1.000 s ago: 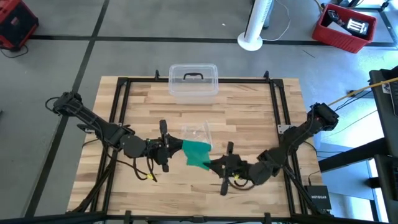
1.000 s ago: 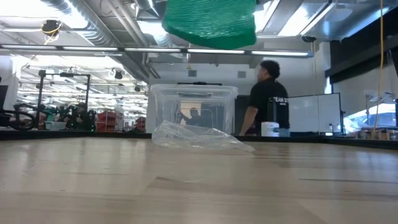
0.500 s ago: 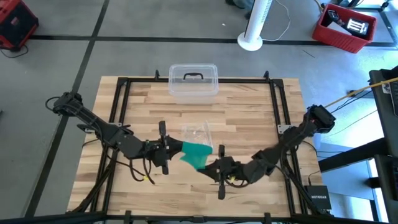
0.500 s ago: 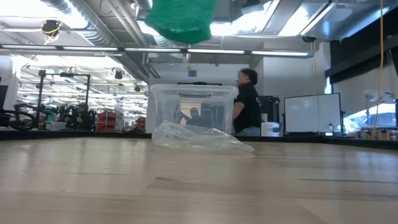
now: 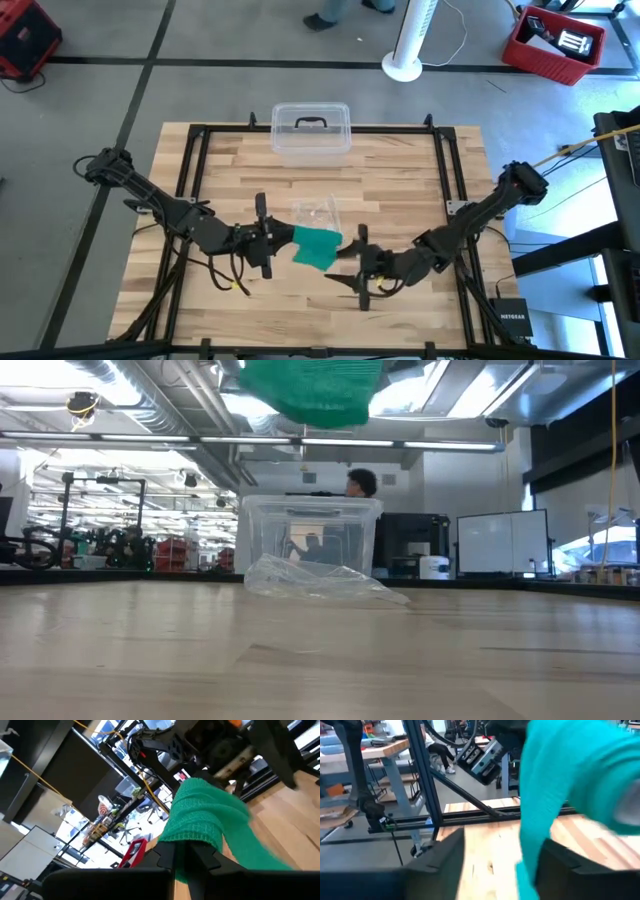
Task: Roll bandage
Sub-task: Roll the green bandage
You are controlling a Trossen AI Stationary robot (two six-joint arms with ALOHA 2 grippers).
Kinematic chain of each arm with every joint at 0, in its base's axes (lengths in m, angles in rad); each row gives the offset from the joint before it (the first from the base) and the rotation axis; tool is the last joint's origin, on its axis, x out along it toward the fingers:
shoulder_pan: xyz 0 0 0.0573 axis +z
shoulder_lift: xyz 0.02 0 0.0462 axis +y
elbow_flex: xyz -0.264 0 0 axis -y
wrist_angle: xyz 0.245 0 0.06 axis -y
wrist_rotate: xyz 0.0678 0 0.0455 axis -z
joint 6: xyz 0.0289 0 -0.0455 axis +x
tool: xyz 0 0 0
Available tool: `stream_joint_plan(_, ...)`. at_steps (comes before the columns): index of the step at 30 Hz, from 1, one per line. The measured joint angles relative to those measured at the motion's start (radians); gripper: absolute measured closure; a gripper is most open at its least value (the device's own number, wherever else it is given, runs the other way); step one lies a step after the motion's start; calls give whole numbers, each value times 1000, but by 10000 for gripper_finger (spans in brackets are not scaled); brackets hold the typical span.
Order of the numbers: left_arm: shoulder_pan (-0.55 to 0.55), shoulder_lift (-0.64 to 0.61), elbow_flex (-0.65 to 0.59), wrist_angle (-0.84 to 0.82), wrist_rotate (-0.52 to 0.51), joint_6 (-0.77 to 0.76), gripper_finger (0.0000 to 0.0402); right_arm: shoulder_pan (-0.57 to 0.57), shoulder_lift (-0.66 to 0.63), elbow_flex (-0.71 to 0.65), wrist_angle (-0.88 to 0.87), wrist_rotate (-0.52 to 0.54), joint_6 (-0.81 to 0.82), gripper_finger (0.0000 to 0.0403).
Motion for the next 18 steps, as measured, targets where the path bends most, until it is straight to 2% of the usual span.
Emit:
stream_joint_plan(3, -1, 0, 0, 25, 0, 1, 389, 0, -53, 0, -87, 3, 1, 146)
stream_joint_plan(7, 8, 0, 0, 62, 2, 33, 389, 0, -98, 0, -220, 3, 8, 114)
stream_joint_plan(12, 25, 0, 0, 100, 8, 61, 389, 0, -134, 0, -348, 8, 41, 107)
stream_joint_plan(18, 42, 2, 0, 99, 15, 53, 389, 0, -100, -44, -239, 19, 3, 107)
